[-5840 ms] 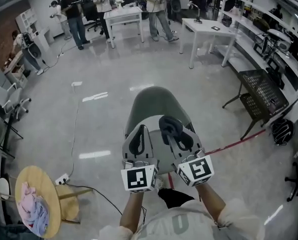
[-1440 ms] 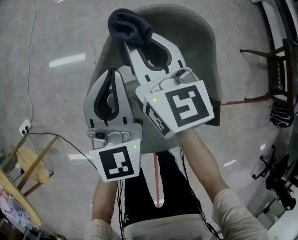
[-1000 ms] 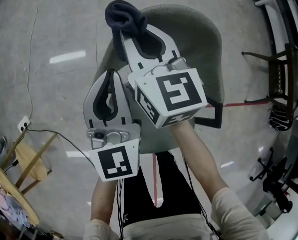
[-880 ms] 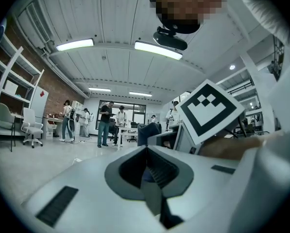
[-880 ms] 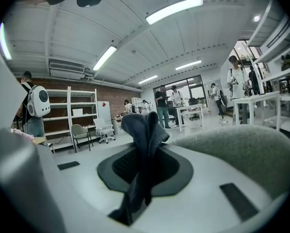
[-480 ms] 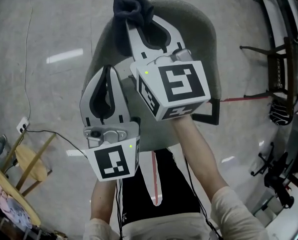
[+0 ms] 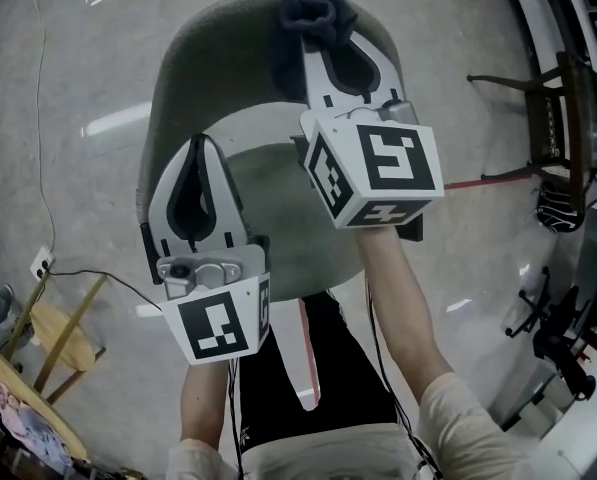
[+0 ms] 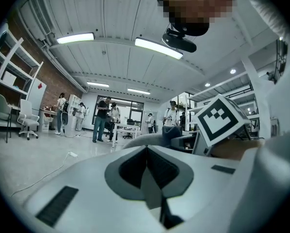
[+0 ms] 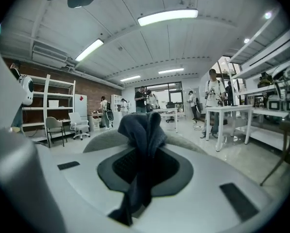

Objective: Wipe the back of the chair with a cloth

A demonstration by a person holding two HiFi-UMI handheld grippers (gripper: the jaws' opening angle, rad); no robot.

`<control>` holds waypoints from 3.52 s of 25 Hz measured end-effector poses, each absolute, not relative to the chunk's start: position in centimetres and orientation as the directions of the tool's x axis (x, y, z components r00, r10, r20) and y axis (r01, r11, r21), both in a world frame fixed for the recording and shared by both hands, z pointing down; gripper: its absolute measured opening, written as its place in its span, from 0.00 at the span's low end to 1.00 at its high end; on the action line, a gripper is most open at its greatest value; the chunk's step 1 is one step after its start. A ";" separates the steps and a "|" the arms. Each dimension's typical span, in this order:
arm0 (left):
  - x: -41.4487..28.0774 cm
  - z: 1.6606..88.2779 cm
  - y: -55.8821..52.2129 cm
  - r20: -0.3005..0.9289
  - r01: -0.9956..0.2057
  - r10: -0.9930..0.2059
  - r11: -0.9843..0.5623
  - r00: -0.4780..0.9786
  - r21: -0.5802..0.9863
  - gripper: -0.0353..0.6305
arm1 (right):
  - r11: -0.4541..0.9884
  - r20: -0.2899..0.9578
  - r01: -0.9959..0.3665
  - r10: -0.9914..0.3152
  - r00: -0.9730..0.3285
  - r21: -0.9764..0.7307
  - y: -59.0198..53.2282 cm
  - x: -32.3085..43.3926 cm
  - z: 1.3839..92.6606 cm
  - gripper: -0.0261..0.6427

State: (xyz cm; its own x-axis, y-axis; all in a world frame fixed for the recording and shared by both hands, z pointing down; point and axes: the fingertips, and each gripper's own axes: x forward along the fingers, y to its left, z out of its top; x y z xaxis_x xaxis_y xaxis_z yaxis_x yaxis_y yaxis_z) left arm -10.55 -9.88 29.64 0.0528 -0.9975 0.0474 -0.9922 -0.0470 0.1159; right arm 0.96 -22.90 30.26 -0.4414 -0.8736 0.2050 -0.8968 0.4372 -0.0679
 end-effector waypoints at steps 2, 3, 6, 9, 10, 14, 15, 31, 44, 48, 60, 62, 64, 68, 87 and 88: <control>-10.0 29.7 -10.0 0.052 -0.990 -0.997 -0.052 0.059 0.130 0.08 | 0.408 0.208 -0.911 -0.887 -0.412 -0.063 -22.8 2.7 30.5 0.13; -9.6 29.6 -10.0 0.052 -0.990 -0.997 -0.055 0.062 0.133 0.08 | 0.393 0.209 -0.918 -0.894 -0.397 -0.063 -22.8 3.7 30.6 0.13; -8.2 29.6 -10.4 0.049 -0.988 -0.995 -0.075 0.082 0.134 0.08 | 0.345 0.210 -0.936 -0.912 -0.353 -0.074 -22.5 6.4 30.9 0.13; -7.1 29.8 -10.5 0.054 -0.987 -0.994 -0.087 0.095 0.138 0.08 | 0.311 0.212 -0.947 -0.923 -0.322 -0.084 -22.2 8.3 31.0 0.13; -6.7 29.9 -10.5 0.056 -0.986 -0.994 -0.090 0.098 0.140 0.08 | 0.303 0.212 -0.949 -0.925 -0.315 -0.087 -22.1 8.9 31.0 0.13; -5.1 29.8 -10.2 0.059 -0.984 -0.990 -0.119 0.127 0.132 0.08 | 0.270 0.218 -0.959 -0.934 -0.284 -0.090 -21.8 10.9 31.0 0.13; -4.9 29.7 -10.2 0.057 -0.984 -0.989 -0.126 0.134 0.128 0.08 | 0.264 0.220 -0.960 -0.935 -0.277 -0.090 -21.7 11.3 31.1 0.13; -9.1 30.3 -7.7 0.083 -0.994 -0.995 -0.040 0.048 0.099 0.08 | 0.490 0.155 -0.862 -0.849 -0.506 -0.131 -16.4 3.6 29.2 0.13; -16.8 33.1 -3.8 0.139 -0.989 -0.985 0.119 -0.106 0.086 0.08 | 0.709 0.193 -0.660 -0.632 -0.751 -0.249 -12.1 -11.7 34.8 0.13; -18.0 34.1 -3.0 0.167 -0.986 -0.978 0.139 -0.123 0.088 0.08 | 0.747 0.198 -0.616 -0.583 -0.788 -0.250 -11.0 -14.6 35.4 0.13; -19.0 34.8 -2.8 0.178 -0.988 -0.977 0.134 -0.120 0.070 0.08 | 0.756 0.228 -0.608 -0.565 -0.793 -0.241 -11.4 -17.5 37.3 0.13; -19.0 34.9 -2.9 0.177 -0.989 -0.977 0.131 -0.117 0.073 0.08 | 0.745 0.245 -0.627 -0.580 -0.777 -0.227 -11.9 -17.3 37.7 0.13; -19.0 35.0 -3.0 0.176 -0.988 -0.977 0.133 -0.117 0.077 0.08 | 0.738 0.257 -0.637 -0.586 -0.768 -0.222 -12.2 -17.2 38.1 0.13; -18.8 35.2 -3.5 0.177 -0.988 -0.978 0.130 -0.114 0.081 0.08 | 0.711 0.285 -0.669 -0.609 -0.740 -0.217 -13.0 -16.3 39.0 0.13; -14.5 36.2 -6.0 0.199 -0.996 -0.980 0.043 -0.027 0.074 0.08 | 0.452 0.337 -0.875 -0.807 -0.485 -0.176 -19.8 -4.8 40.8 0.13; -14.2 36.4 -6.1 0.202 -0.997 -0.979 0.033 -0.017 0.073 0.08 | 0.432 0.336 -0.885 -0.819 -0.466 -0.173 -20.0 -4.0 40.8 0.13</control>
